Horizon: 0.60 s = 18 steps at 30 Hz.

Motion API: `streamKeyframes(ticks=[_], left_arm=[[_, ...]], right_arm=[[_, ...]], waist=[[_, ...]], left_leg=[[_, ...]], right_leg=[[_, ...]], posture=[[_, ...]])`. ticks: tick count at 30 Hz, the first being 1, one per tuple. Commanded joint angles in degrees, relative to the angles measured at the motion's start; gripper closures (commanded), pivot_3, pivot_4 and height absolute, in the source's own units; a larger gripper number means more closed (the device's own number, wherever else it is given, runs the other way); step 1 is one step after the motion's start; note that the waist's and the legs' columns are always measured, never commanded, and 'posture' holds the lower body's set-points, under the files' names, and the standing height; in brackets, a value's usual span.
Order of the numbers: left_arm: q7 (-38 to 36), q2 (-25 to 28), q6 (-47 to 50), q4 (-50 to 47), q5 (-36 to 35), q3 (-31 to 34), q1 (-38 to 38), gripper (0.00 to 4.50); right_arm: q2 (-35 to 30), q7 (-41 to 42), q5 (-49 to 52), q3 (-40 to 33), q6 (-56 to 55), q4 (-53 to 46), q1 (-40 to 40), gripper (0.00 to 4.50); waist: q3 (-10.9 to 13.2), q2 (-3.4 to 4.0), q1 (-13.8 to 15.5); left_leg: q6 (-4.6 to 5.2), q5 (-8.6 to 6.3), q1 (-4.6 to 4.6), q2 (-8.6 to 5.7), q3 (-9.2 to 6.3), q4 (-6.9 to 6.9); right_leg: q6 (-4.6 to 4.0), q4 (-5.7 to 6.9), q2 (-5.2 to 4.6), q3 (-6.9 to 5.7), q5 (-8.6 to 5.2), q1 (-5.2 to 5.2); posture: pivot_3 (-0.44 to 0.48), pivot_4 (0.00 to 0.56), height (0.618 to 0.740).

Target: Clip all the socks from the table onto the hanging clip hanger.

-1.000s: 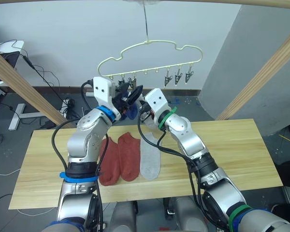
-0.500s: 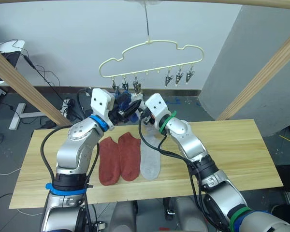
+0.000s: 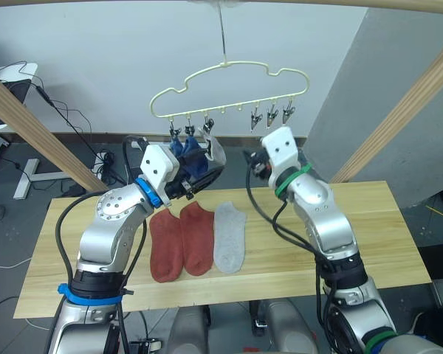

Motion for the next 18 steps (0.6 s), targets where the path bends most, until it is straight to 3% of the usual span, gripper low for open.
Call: streamKeyframes(ticks=[1, 18], left_arm=[[-0.76, 0.21, -1.14, -2.33, -0.12, -0.39, -0.41, 1.45], [0.44, -0.59, -1.11, -2.31, 0.30, -0.74, -1.31, 1.45]], right_arm=[[1.13, -2.40, 1.56, -2.34, 0.93, 1.93, -3.51, 2.35], [1.59, -2.83, 4.21, -3.03, -3.74, 11.28, -11.10, 2.35]], waist=[[0.00, 0.00, -0.02], [0.00, 0.00, 0.04]], left_leg=[[0.00, 0.00, 0.00, 0.00, 0.00, -0.01], [0.21, -0.11, -0.06, 0.00, 0.01, 0.00]], right_leg=[[0.00, 0.00, 0.00, 0.00, 0.00, 0.00], [-0.01, -0.05, -0.01, 0.00, 0.00, -0.02]], posture=[[-0.142, 0.244, 0.740], [-0.127, 0.242, 0.740]])
